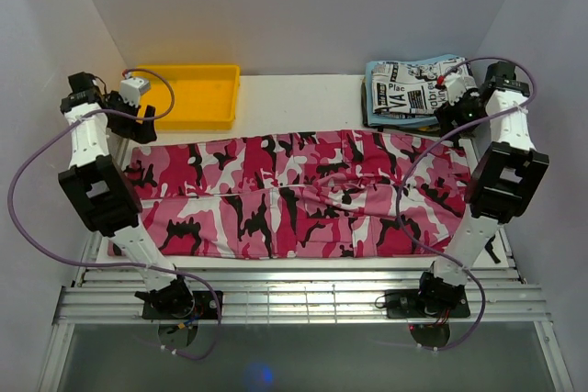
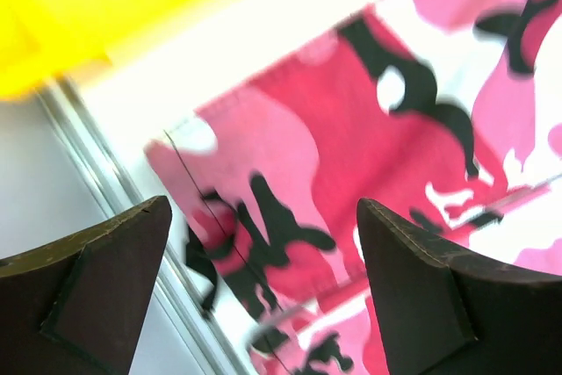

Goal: Fold and stack the trousers
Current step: Flatten the trousers out, then fold the trousers

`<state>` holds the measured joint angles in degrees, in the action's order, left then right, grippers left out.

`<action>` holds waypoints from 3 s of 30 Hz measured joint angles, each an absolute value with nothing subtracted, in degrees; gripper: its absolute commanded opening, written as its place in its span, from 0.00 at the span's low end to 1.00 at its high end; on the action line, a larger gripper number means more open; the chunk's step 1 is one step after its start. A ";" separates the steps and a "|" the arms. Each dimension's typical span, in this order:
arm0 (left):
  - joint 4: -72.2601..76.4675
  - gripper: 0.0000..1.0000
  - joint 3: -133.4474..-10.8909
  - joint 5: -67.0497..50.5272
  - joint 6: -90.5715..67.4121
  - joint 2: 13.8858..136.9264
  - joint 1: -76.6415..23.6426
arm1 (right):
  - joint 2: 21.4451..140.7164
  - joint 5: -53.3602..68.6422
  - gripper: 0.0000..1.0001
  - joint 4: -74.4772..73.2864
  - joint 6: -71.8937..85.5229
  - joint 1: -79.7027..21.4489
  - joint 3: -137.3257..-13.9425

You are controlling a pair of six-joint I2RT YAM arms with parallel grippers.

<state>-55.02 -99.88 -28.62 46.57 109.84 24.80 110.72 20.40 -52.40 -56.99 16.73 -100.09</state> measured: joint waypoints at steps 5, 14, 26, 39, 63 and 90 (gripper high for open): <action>-54.37 0.98 -104.92 -32.14 44.58 112.73 24.80 | 122.04 20.56 0.68 -53.76 -58.85 17.39 -111.31; -53.78 0.98 -104.99 -32.75 41.74 115.52 24.97 | 133.73 20.67 0.54 -57.69 -62.00 17.67 -115.26; -51.59 0.98 -102.63 -32.75 40.47 115.44 25.41 | 129.32 22.41 0.08 -56.36 -62.89 17.67 -107.61; -47.20 0.98 -93.69 -31.88 38.96 111.85 25.45 | 80.77 20.47 0.58 -38.79 -72.07 11.33 -58.59; -45.78 0.98 -92.64 -31.18 38.50 111.13 25.52 | 104.95 29.39 0.69 -67.13 -68.60 15.25 -85.38; -60.88 0.77 -119.79 -29.56 65.39 129.78 27.29 | 97.47 3.29 0.08 -43.22 -60.99 5.45 -64.75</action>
<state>-60.88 -119.79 -29.56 65.39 129.78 27.29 97.47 3.29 -43.22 -60.99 5.45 -64.75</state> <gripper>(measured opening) 0.793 0.112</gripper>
